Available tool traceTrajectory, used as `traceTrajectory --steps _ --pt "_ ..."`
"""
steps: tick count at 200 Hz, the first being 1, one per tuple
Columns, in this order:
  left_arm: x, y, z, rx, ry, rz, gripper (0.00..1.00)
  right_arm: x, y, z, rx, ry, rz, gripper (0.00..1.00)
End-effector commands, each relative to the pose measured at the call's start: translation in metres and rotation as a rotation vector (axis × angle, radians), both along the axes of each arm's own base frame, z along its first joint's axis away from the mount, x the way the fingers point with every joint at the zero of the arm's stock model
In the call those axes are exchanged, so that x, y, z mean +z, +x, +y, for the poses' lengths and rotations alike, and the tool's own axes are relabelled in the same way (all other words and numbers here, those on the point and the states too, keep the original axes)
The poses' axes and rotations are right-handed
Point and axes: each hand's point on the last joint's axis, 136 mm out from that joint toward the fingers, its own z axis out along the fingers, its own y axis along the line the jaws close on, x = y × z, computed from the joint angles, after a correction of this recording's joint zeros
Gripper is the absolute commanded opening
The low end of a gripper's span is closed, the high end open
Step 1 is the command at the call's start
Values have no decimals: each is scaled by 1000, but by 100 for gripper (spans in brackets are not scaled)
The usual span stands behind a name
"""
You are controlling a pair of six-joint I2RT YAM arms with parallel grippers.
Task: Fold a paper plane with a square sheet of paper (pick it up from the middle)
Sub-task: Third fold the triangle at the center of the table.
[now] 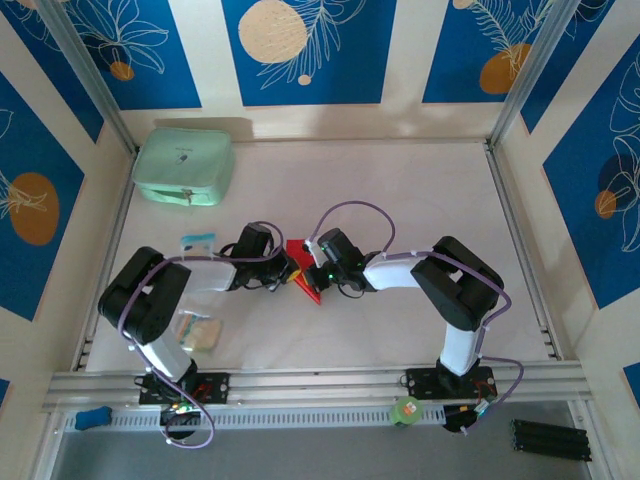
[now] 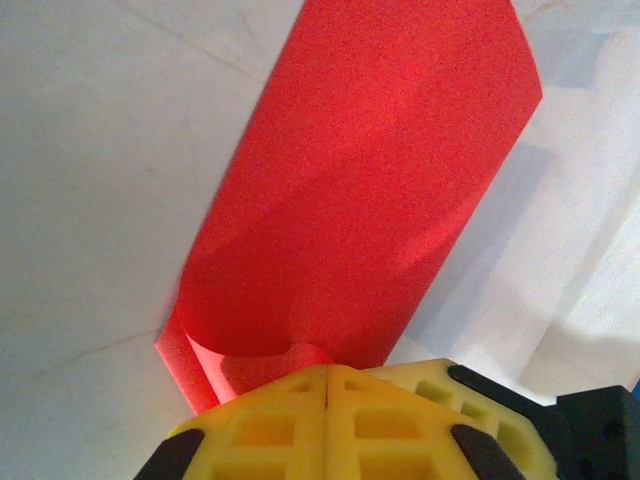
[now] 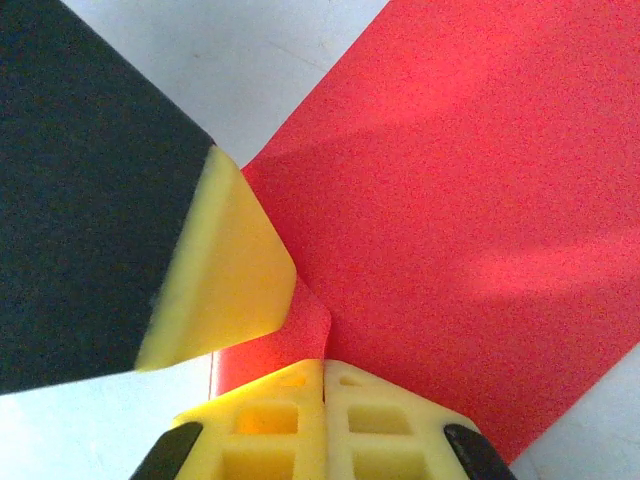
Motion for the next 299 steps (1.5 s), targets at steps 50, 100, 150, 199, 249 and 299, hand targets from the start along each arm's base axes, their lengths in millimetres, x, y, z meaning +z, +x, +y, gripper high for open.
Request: traceTrajectory --steps 50,100,150,199,249,299 --pt "-8 -1 -4 -7 5 -3 6 -22 -10 -8 -6 -70 58 0" --pt "-14 -4 -1 -11 17 5 6 -24 -11 -9 -6 -75 61 0" --pt "-17 -3 -2 -12 18 8 6 -23 -10 -9 -8 -75 60 0" --pt "-20 -4 -1 -15 24 11 6 -24 -11 -9 -7 -76 63 0" --pt "-25 -7 1 -16 33 21 6 -21 -9 -8 -9 -71 58 0" --pt "-30 -9 2 -17 41 30 6 -8 -6 -4 -15 -43 49 1"
